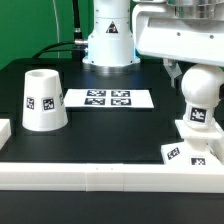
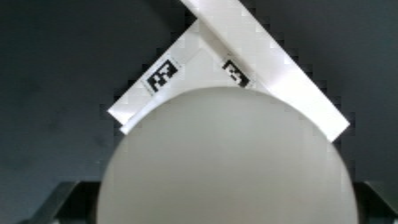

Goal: Assemble lamp

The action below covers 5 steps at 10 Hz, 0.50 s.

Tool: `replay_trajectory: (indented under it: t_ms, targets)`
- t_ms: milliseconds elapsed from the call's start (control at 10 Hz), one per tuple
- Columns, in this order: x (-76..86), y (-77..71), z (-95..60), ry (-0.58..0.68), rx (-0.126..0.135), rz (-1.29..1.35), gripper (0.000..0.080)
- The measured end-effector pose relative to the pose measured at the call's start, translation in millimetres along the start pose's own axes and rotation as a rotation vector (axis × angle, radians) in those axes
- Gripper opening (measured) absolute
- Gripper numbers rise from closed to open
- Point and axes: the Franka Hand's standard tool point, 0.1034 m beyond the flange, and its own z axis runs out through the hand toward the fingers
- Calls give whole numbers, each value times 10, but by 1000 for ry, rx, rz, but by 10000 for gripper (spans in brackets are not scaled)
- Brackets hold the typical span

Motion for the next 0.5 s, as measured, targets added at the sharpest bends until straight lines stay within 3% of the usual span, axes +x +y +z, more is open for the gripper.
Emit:
replay_trajectory:
  t_ms: [200,300,500]
  targets:
    - [-7,-14,2,-8,16,169,577]
    - [7,1,15,-8,57,297,577]
    - [-5,-3,22,-29,89,487,577]
